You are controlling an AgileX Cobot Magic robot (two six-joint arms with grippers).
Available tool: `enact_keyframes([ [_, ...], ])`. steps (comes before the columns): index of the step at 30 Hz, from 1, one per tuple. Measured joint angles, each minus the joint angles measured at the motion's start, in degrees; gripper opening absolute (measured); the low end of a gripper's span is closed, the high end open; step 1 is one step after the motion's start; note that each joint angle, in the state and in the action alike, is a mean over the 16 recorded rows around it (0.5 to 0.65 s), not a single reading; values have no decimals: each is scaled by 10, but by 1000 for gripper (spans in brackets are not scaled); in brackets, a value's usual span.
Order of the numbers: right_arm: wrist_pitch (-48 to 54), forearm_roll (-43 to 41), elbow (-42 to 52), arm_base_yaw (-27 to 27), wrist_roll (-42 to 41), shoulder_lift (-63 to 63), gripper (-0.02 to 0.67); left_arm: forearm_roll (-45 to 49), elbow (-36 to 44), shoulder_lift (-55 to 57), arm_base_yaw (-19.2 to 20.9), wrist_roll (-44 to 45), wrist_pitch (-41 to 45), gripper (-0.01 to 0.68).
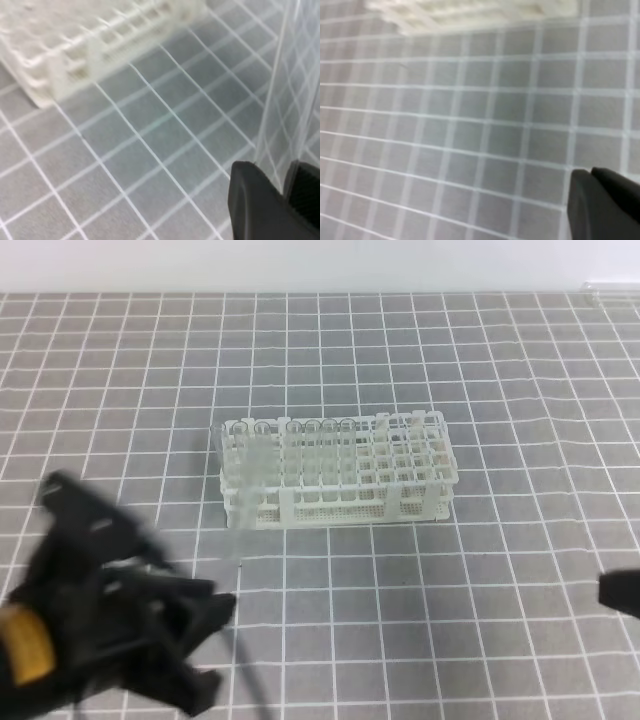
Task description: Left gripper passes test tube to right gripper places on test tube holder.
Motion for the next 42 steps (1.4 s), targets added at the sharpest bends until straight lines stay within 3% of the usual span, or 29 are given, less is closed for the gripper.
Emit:
enact_keyframes([
  [10, -32, 32, -78, 105, -13, 64, -13, -11, 158, -118, 24, -26, -217, 48],
  [22, -176, -75, -178, 331, -12, 182, -13, -14, 190, -107, 24, -26, -327, 53],
  [32, -469, -206, -110, 482, -30, 181, -13, -14, 191, -84, 24, -22, -353, 58],
  [42, -830, -233, 53, 537, -28, 163, -11, -9, 191, -62, 24, -22, -368, 52],
])
